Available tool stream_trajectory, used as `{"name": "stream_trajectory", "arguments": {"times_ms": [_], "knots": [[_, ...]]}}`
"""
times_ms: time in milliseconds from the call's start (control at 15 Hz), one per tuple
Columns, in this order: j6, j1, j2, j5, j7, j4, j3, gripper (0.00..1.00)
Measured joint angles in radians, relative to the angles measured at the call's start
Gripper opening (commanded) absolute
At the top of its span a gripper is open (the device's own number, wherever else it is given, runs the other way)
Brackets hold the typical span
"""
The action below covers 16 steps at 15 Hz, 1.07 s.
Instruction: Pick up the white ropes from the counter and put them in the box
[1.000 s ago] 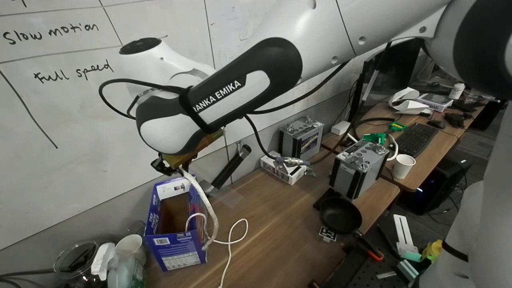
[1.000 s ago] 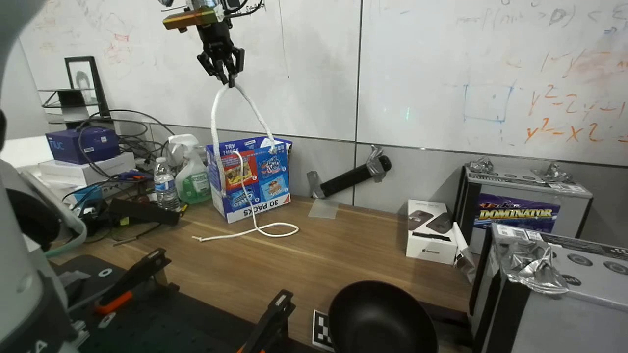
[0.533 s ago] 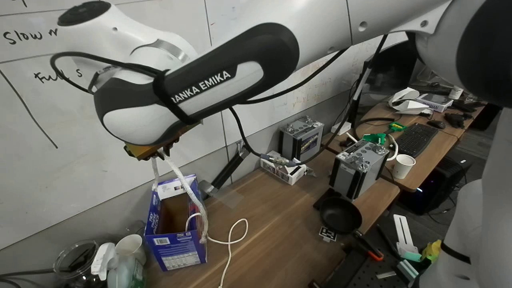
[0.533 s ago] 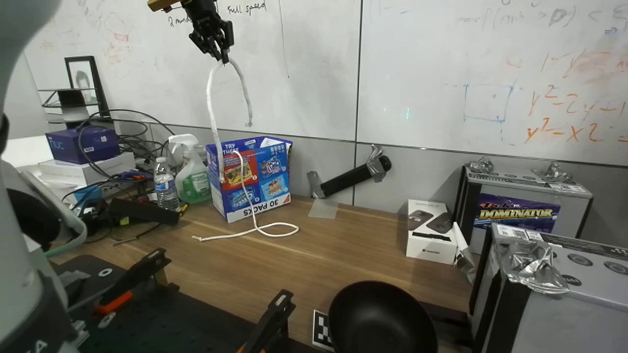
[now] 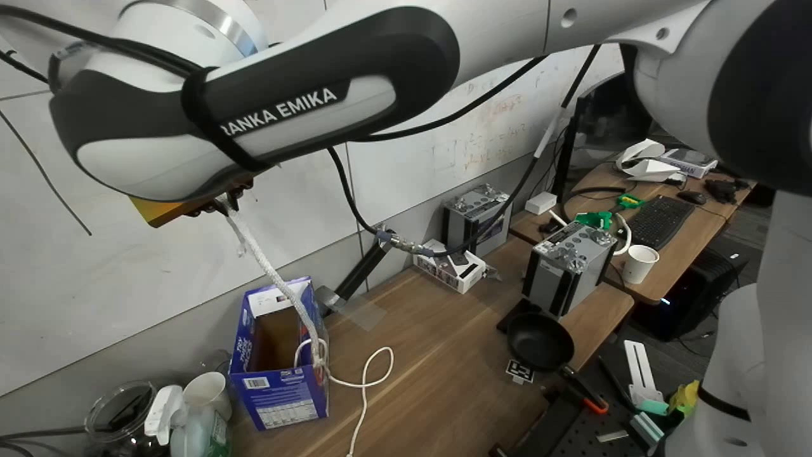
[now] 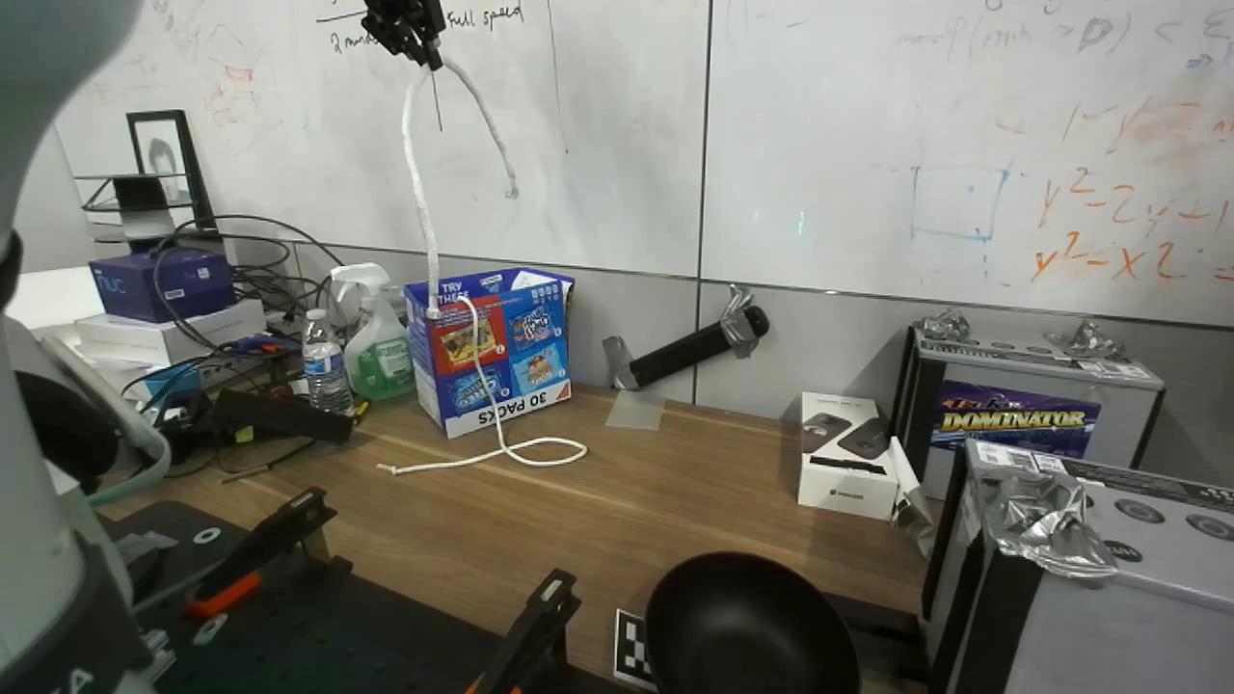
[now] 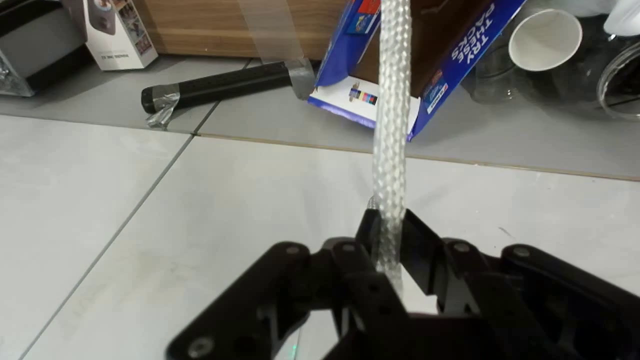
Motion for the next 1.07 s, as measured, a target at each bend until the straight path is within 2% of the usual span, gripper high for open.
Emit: {"name": "stream_trajectory", "arguments": {"times_ms": [467,1067], "knots": [[-0.076,0.046,0.064,-0.054,0.048,0.139,0.002,0.09],[-0.099,0.032,0.133,-0.068,0.06,0.151,-0.063,0.09]]}}
